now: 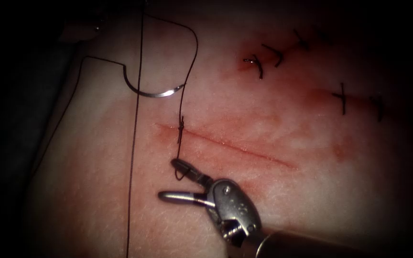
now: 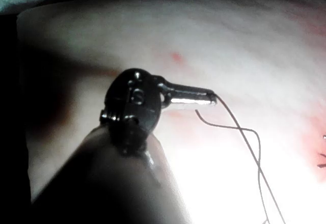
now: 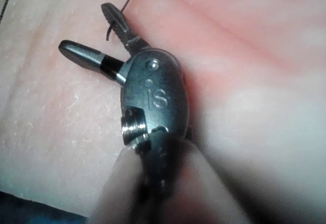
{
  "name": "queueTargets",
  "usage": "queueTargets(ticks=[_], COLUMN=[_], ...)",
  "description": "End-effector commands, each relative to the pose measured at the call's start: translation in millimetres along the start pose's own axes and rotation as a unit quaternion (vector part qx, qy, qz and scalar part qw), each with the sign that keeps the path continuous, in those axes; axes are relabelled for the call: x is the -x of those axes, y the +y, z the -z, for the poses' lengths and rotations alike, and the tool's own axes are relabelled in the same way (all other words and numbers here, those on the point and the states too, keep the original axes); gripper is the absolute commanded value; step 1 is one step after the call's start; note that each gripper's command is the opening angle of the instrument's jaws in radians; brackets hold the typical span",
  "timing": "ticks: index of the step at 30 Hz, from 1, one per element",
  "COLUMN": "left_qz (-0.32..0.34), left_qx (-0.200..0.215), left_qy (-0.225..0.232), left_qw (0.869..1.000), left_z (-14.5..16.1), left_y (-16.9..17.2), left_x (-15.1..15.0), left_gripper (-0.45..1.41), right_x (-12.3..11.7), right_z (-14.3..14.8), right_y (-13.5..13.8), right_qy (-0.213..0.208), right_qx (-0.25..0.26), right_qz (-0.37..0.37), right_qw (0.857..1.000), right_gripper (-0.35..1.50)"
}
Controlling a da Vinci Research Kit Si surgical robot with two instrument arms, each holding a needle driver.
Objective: Wound Closure
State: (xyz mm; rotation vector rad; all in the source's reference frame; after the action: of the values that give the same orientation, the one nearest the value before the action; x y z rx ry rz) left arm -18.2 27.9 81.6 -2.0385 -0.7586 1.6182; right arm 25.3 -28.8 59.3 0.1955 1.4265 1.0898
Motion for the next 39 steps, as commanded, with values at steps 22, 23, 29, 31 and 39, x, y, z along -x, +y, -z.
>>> queueTargets(ticks=[22, 23, 29, 31, 39], left_qz=[-0.171, -0.181, -0.219, -0.22, -0.207], left_qx=[-0.004, -0.015, -0.072, -0.085, -0.18], left_qy=[0.018, 0.02, 0.035, 0.046, 0.174], left_qw=[0.985, 0.983, 0.972, 0.971, 0.946], left_z=[-7.3, -7.6, -7.8, -7.4, -7.3], left_y=[22.2, 22.8, 25.2, 25.8, 30.6], left_x=[-5.7, -5.9, -6.9, -7.2, -9.9], left_gripper=[-0.45, -0.45, -0.45, -0.45, -0.45], right_x=[-3.7, -4.0, -5.4, -5.6, -6.1], right_z=[1.2, 1.1, 0.1, -0.2, -2.1], right_y=[3.9, 4.1, 5.1, 5.4, 6.7], right_qy=[0.002, 0.001, -0.014, -0.018, -0.032], right_qx=[0.002, 0.003, 0.005, 0.006, 0.012], right_qz=[0.038, 0.037, 0.042, 0.043, 0.07], right_qw=[0.999, 0.999, 0.999, 0.999, 0.997], right_gripper=[0.29, 0.26, 0.24, 0.24, 0.37])
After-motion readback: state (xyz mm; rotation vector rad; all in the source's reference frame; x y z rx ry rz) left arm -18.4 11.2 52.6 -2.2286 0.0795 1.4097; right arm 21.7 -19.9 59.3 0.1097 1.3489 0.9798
